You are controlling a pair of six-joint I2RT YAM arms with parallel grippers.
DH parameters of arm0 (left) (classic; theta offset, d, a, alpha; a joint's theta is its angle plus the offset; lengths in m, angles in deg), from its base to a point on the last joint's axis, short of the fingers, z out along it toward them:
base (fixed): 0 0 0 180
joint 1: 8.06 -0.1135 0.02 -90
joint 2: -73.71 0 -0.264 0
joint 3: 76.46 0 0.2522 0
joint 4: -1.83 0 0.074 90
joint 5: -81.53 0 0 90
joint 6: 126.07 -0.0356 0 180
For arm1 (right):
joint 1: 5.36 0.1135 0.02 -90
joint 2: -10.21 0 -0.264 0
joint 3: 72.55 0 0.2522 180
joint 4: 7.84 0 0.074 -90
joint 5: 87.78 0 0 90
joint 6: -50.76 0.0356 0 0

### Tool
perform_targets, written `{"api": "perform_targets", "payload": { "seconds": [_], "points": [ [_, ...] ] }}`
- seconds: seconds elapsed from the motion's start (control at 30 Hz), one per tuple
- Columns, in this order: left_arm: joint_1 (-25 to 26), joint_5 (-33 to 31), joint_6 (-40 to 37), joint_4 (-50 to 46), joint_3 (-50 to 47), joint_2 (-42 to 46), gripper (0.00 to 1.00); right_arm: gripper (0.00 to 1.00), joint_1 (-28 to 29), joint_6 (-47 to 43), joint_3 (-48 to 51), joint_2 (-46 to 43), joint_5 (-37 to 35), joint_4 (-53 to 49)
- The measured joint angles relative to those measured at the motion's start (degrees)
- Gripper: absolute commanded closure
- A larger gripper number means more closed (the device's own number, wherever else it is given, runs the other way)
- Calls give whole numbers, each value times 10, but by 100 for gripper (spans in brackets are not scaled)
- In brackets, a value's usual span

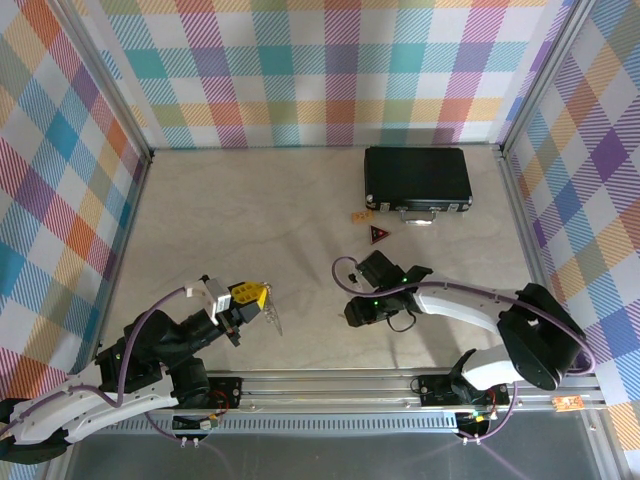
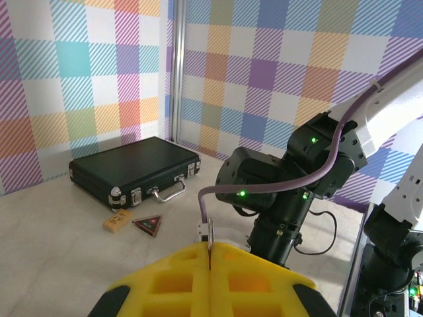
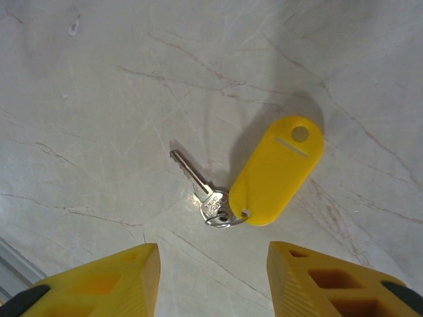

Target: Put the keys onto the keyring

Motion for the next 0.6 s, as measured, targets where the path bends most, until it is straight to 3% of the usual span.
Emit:
{"api": "perform_targets", "payload": {
  "seconds": [0.6],
  "points": [
    [0,0,0,0,0,1,100,58,15,1,-25,41,-16,6]
  ]
}}
